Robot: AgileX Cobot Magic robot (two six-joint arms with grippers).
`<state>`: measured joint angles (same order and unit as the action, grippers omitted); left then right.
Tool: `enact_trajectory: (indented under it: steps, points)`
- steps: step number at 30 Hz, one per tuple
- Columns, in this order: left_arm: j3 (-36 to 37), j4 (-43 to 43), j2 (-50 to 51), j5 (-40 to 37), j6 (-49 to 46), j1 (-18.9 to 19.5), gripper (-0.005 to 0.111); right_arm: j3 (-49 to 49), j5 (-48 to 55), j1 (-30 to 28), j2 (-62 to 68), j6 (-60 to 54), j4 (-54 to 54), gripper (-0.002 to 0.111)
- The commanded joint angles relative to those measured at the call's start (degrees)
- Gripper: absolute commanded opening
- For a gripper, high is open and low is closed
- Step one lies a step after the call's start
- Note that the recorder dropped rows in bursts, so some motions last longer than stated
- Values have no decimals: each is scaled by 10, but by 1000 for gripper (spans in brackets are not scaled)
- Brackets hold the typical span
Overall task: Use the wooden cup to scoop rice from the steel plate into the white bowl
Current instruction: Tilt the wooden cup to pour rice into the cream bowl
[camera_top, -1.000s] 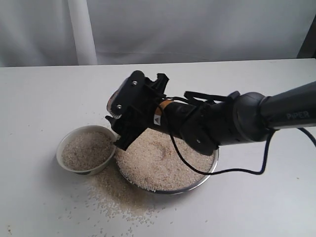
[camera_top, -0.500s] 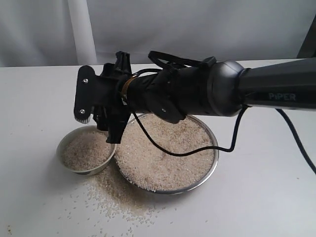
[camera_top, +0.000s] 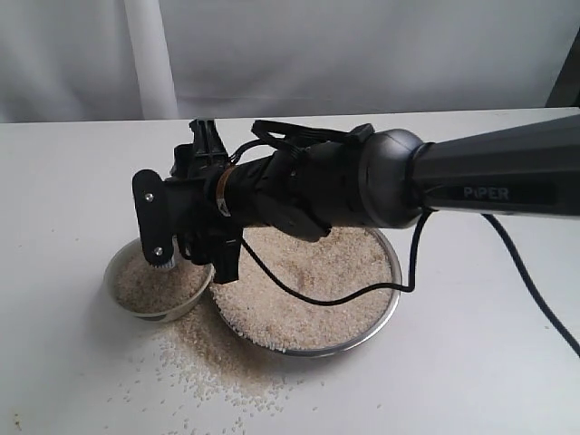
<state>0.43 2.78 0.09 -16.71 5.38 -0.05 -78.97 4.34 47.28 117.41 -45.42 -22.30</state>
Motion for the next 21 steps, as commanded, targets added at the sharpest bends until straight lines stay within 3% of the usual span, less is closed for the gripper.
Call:
enact_trajectory:
  steps: [1,14,21]
  points:
    - [-4,-3,-1,4,1,-2,0,-5,-7,3,3,-42,-10,0]
    - [-4,-3,-1,4,1,-2,0,-92,111,29,40,-68,-47,0]
    - [-4,-3,-1,4,1,-2,0,-135,168,50,67,-65,-138,0]
